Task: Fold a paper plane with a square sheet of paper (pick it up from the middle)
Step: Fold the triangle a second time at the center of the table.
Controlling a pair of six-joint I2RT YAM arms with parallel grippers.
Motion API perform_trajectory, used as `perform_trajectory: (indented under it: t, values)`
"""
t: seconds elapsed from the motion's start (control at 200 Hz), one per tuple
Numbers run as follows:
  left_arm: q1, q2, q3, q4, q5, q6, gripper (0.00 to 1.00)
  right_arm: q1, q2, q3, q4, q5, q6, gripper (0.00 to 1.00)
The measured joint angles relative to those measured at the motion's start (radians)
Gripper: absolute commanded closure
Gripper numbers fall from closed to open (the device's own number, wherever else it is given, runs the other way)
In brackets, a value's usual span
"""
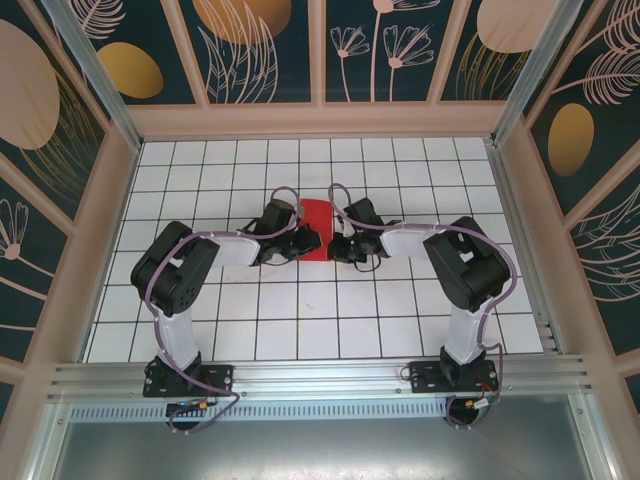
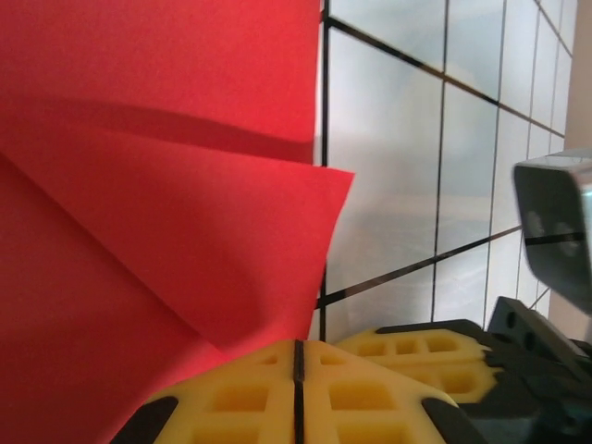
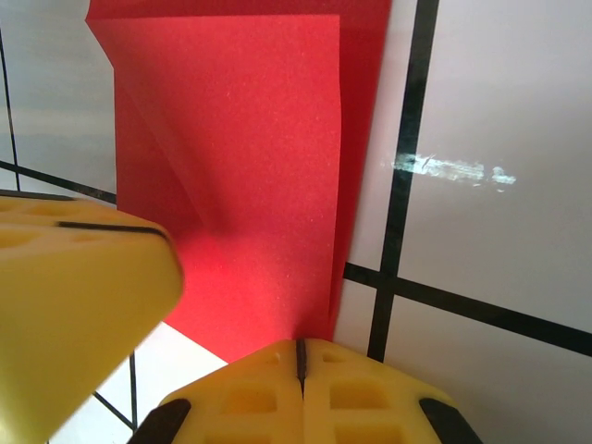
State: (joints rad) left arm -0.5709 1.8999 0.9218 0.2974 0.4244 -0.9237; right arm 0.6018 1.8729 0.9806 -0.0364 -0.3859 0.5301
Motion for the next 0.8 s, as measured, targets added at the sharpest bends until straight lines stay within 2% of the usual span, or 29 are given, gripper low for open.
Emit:
perform_trajectory:
  t: [0.3,0.801]
  values:
    - [-0.013,0.043,0.013,0.005,0.016,-0.014,0.87,0.000,0.000,0.000,0.000,0.000,0.000,0.95]
    - [-0.026,0.065,0.081,-0.098,-0.048,0.007,0.89,0.000,-0.025,0.000,-0.033,0.000,0.000,0.94]
